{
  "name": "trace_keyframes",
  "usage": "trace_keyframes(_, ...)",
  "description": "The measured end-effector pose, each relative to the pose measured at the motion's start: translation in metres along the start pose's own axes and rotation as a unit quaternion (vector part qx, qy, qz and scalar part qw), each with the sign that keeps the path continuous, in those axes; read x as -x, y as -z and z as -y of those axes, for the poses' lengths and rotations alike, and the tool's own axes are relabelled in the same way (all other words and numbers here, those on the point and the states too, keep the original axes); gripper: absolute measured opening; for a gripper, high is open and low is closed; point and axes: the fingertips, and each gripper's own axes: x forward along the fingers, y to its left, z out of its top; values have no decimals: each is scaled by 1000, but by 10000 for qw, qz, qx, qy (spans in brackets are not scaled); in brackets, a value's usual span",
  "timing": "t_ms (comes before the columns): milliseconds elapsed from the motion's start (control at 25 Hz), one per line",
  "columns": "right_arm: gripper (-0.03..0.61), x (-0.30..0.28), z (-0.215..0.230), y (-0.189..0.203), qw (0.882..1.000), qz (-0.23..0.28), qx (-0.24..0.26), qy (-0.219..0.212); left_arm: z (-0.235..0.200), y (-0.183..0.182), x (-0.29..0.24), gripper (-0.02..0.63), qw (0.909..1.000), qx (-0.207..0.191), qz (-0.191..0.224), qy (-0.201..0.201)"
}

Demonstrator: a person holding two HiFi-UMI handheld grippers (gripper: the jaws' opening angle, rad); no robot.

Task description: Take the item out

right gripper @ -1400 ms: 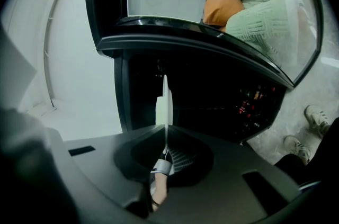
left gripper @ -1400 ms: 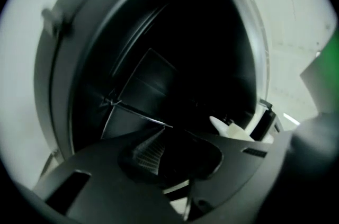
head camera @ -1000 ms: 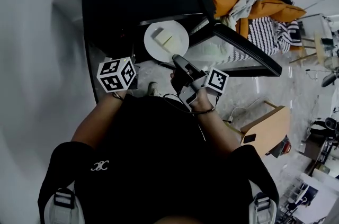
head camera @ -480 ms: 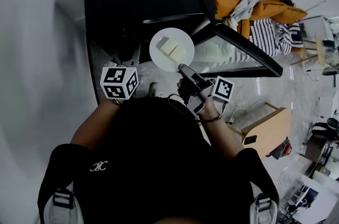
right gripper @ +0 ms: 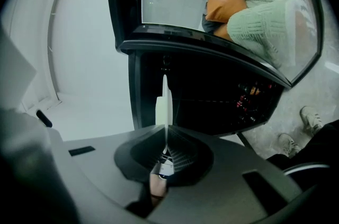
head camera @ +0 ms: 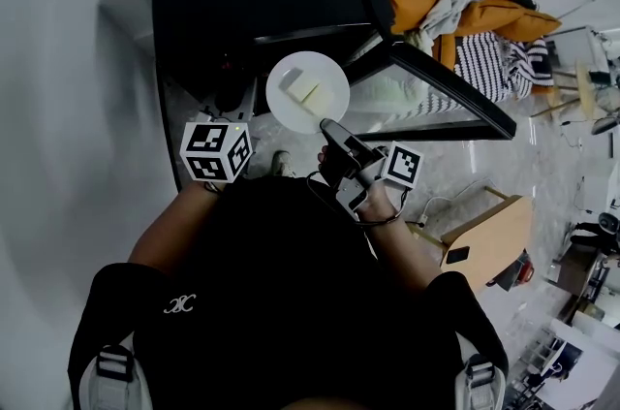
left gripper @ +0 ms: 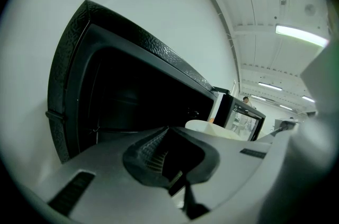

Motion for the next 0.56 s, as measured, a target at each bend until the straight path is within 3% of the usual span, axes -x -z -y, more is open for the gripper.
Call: trace_keyframes(560,23,0,3,-1,10000,-57,25,-8,0,2,2,8,10000,15,-19,-35)
